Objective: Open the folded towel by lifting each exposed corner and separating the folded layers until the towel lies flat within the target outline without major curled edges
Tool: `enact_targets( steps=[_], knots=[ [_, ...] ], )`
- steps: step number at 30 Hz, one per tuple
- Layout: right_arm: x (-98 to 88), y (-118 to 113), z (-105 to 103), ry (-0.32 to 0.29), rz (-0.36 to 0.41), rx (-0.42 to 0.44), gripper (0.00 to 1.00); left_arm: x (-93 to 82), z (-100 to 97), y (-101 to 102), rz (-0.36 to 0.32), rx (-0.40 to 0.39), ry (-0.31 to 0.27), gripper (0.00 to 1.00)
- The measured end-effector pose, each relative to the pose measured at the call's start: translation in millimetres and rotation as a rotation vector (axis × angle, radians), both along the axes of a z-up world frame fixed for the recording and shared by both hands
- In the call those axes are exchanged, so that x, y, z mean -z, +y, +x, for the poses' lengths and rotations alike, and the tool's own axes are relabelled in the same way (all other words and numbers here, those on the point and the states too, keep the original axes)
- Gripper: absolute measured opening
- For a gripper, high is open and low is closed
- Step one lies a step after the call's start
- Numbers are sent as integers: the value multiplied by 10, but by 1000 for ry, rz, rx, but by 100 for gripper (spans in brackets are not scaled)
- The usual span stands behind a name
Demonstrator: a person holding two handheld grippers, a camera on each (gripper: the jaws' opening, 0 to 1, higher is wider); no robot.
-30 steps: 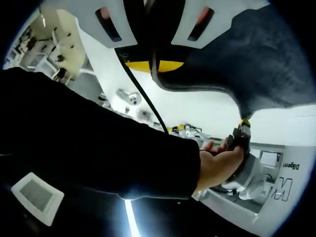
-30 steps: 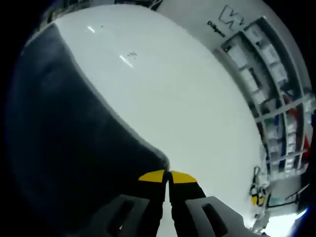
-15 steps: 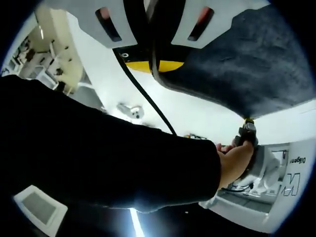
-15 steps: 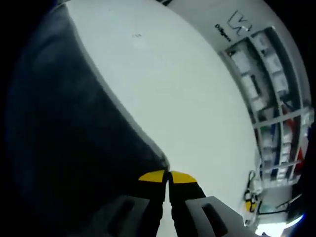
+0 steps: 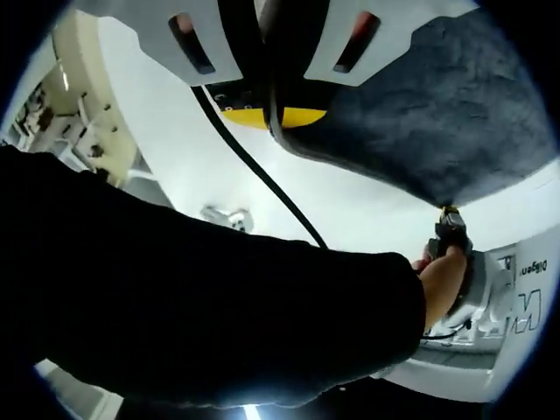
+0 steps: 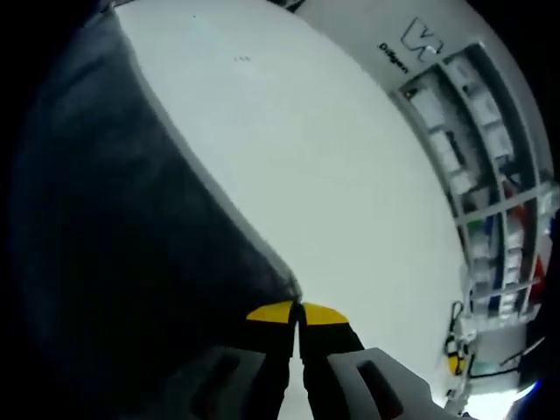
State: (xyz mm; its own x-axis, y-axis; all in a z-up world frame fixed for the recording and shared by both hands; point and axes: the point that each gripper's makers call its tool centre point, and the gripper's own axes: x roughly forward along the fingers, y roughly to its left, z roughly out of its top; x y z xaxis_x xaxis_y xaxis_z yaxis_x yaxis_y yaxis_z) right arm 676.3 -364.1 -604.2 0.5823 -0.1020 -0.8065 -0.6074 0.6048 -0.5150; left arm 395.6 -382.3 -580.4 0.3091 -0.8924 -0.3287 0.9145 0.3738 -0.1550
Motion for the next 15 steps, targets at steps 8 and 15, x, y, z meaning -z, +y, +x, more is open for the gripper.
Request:
enact_targets(
  steps=[8,15],
  knots=[
    [11,-4,-8,-16,-41,-21,0,129,-123,-39,44,46,18,15],
    [7,-20,-10,-17,12,22,0,111,-236,-89,7,93,82,33]
  ],
)
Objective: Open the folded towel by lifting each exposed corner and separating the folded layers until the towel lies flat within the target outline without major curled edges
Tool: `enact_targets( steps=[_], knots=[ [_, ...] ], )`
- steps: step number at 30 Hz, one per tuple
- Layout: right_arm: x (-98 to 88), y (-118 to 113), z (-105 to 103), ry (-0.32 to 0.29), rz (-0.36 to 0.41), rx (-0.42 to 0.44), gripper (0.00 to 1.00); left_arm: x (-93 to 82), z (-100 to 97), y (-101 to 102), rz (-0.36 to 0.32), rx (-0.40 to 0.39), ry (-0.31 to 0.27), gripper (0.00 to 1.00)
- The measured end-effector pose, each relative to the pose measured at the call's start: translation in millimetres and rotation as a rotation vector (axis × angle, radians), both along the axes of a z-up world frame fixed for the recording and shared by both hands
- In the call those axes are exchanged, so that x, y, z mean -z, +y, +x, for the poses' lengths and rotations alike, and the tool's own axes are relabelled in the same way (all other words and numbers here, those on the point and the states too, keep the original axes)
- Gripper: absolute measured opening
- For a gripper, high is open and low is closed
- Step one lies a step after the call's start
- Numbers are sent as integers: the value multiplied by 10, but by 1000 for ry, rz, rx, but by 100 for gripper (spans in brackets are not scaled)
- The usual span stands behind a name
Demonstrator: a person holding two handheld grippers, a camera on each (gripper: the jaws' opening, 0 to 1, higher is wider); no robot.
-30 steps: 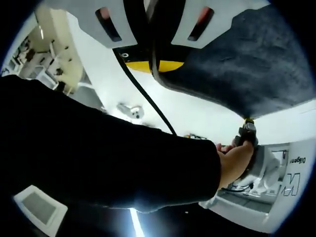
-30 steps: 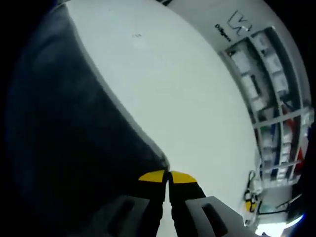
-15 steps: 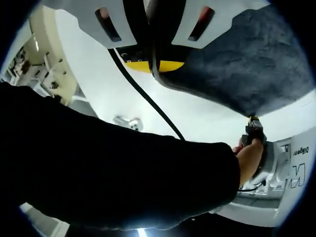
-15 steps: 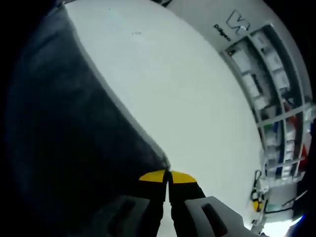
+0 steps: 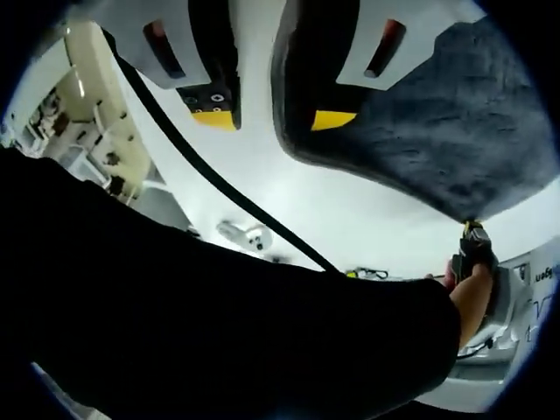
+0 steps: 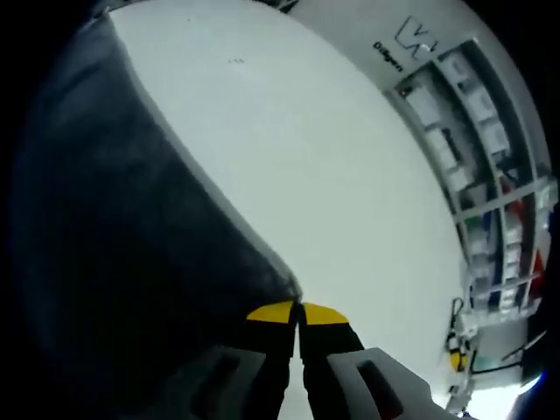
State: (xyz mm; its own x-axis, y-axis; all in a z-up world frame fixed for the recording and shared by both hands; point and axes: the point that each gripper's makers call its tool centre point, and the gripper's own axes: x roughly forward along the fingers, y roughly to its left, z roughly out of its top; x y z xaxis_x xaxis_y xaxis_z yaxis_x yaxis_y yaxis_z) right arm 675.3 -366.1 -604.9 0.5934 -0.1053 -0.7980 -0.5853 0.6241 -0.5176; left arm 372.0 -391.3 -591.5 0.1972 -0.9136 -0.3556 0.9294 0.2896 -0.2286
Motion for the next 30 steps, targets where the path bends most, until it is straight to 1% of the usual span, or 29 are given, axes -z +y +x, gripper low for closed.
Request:
enact_targets(
  steps=[2,6,9,11,12,13,14,15,17,18,19,20,21,22,23,24,25,27,29,30],
  knots=[
    [4,7,-5,-1,5,-3,0,2,-45,-15,0,20,-2,39],
    [7,17,-14,-3,14,-1,0,-8,-161,-41,-1,71,-17,54],
    [4,18,-15,-9,31,21,0,-24,-230,-25,-12,103,-15,61],
    [-2,13,-17,-8,47,24,0,-33,-229,8,-15,106,-9,62],
    [-2,23,-28,-2,73,35,0,-39,-221,19,-16,103,-8,62],
    [-9,38,-44,5,93,38,0,-38,-190,48,-9,89,-3,63],
    [-20,44,-46,3,105,40,2,-31,-155,85,6,69,-2,64],
    [-49,45,-43,-6,112,37,10,-37,-132,114,13,62,-11,66],
    [-162,70,42,-70,126,-16,30,-54,-56,188,26,30,-35,75],
    [-202,89,49,-85,151,-20,40,-63,-29,226,31,20,-48,79],
    [-267,84,49,-106,184,8,50,-83,27,274,33,2,-66,83],
    [-317,16,51,-127,192,76,64,-94,55,297,34,-9,-75,88],
    [-392,-2,113,-171,189,70,88,-135,105,326,23,-29,-97,98],
    [-464,-48,131,-212,172,90,98,-161,117,348,19,-30,-109,99],
    [-484,-52,106,-193,165,84,98,-163,128,372,28,-32,-116,100],
    [-594,-179,132,-243,141,145,100,-177,144,390,33,-31,-137,100],
    [-692,-256,170,-288,108,158,100,-182,134,389,31,-23,-144,100],
    [-765,-366,180,-327,76,201,100,-169,113,381,35,-12,-135,100],
    [-787,-431,186,-332,44,206,100,-155,89,366,39,-7,-131,100],
    [-810,-501,179,-336,12,221,100,-154,72,359,39,-4,-129,100]
  ],
)
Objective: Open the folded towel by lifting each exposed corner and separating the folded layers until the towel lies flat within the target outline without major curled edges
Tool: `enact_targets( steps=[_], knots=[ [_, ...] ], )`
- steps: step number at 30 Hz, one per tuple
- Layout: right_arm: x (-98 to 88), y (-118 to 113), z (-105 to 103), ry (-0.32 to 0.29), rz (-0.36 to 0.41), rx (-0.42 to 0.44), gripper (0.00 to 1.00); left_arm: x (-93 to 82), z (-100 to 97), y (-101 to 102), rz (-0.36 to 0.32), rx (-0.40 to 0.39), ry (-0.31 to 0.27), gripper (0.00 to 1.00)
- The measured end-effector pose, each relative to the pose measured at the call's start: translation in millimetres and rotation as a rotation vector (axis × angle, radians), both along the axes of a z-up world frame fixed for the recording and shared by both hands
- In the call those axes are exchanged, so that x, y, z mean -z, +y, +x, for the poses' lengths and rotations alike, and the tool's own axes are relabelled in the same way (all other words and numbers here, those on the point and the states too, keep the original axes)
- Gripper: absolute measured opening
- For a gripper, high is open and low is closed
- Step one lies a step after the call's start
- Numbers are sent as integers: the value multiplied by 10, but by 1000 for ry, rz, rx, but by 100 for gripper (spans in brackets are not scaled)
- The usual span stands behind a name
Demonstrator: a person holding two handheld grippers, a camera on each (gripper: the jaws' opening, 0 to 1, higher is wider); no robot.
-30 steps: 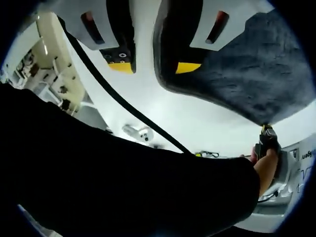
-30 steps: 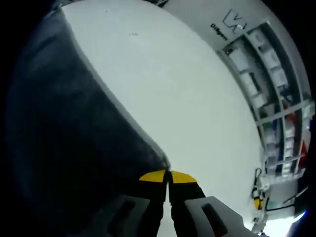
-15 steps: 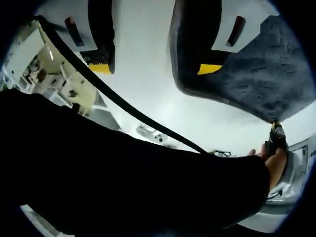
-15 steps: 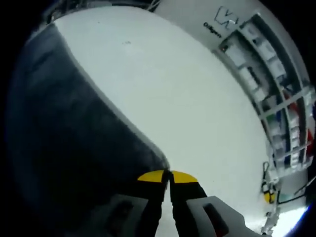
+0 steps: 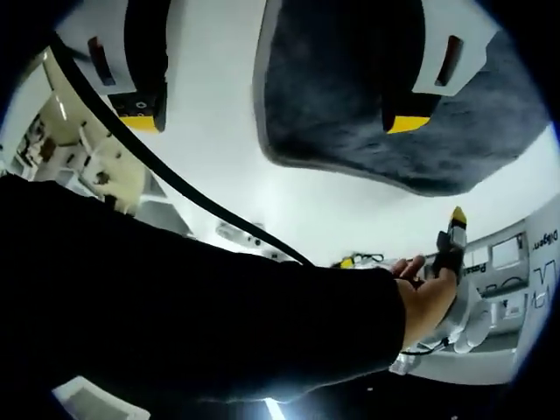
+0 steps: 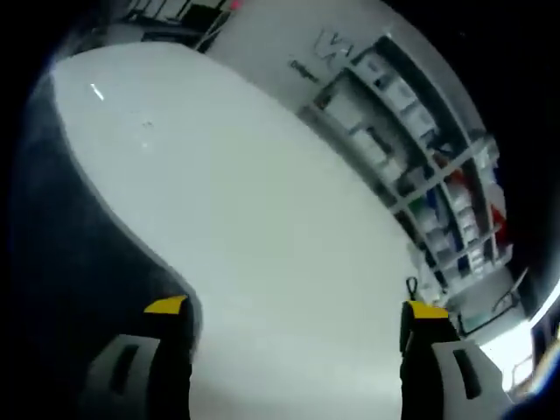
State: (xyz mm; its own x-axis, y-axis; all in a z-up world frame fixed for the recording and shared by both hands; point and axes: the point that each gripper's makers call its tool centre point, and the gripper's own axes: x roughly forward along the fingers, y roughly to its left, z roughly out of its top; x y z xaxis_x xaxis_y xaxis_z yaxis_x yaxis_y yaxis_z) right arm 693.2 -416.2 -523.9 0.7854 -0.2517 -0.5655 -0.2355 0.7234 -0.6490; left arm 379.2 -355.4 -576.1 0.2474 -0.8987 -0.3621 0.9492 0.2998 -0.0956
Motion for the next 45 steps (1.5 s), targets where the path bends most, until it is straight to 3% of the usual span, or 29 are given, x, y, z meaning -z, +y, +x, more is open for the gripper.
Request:
enact_targets(
  steps=[8,12,14,17,18,22,29,36,38,42,43,45],
  knots=[
    [-75,76,-49,-11,1,-12,100,-44,9,69,-1,-6,3,100],
    [-195,212,-63,-58,95,-21,100,-138,84,197,-10,-39,-15,100],
    [-273,286,-100,-78,150,-30,100,-150,204,308,9,-81,-58,100],
    [-423,361,-211,-93,222,-35,100,-63,448,560,116,-177,-148,100],
    [-495,388,-258,-103,243,-44,100,-84,477,614,113,-198,-163,100],
    [-866,495,-448,-205,368,-64,100,-176,550,766,78,-240,-135,100],
    [-1165,542,-700,-260,413,-85,100,-425,565,1036,-5,-279,-101,100],
    [-1448,730,-1017,-360,514,-128,100,-775,591,1517,-57,-308,-139,100],
    [-1448,802,-1179,-377,524,-139,100,-837,613,1672,-54,-318,-151,100],
    [-1486,872,-1281,-399,544,-159,100,-1033,665,2110,-82,-375,-158,100],
    [-1482,942,-1404,-406,542,-162,100,-1074,682,2208,-87,-392,-162,100],
    [-1510,914,-1397,-413,537,-169,100,-1160,707,2400,-97,-422,-167,100]
  ],
)
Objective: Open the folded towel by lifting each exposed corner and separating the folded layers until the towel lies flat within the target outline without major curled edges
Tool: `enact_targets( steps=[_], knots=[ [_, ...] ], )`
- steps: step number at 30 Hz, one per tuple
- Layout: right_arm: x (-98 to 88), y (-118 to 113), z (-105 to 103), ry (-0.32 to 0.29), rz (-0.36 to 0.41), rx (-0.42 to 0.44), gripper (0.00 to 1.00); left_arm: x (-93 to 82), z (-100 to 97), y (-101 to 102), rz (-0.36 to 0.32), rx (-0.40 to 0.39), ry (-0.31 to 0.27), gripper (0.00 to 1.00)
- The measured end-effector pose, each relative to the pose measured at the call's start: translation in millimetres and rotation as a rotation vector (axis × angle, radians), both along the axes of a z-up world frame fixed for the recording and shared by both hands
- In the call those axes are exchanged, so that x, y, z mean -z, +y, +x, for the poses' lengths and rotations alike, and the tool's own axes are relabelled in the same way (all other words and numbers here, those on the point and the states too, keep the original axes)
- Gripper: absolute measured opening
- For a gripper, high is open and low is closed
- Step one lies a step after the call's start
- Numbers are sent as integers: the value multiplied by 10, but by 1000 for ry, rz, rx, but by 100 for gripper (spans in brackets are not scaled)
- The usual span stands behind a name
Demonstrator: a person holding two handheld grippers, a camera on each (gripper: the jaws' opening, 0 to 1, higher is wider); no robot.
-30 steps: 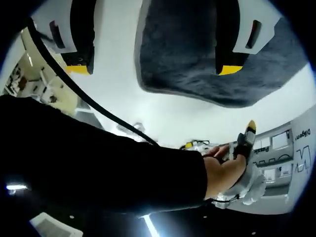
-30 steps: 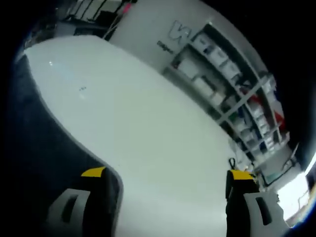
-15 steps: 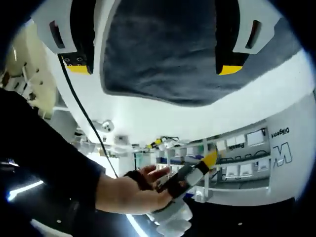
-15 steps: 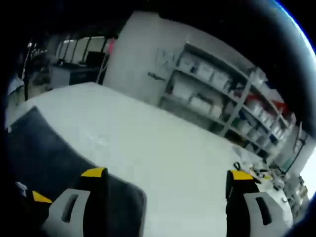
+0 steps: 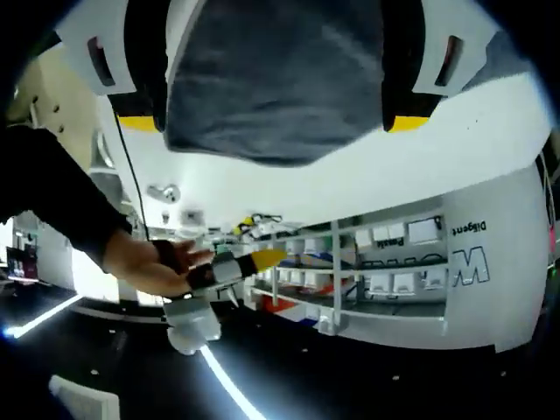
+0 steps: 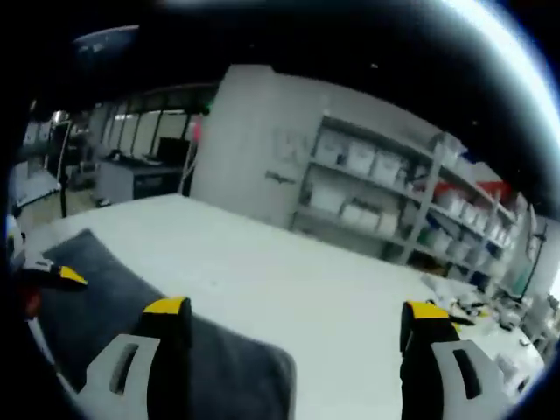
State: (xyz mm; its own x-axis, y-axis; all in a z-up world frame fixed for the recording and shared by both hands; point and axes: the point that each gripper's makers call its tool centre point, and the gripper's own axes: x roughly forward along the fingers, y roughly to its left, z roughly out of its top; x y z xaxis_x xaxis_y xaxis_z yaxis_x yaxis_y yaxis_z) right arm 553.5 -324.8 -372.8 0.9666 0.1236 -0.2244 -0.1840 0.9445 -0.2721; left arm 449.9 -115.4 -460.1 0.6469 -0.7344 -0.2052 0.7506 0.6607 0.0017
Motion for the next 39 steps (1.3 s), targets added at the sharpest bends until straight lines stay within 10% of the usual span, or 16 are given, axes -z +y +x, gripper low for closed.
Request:
enact_targets(
  steps=[14,39],
  knots=[
    [5,118,-501,-52,10,-33,100,-385,-111,1159,-12,-166,-71,100],
    [532,-169,-1330,-97,33,0,100,-124,-813,2596,9,-425,-67,100]
  ],
)
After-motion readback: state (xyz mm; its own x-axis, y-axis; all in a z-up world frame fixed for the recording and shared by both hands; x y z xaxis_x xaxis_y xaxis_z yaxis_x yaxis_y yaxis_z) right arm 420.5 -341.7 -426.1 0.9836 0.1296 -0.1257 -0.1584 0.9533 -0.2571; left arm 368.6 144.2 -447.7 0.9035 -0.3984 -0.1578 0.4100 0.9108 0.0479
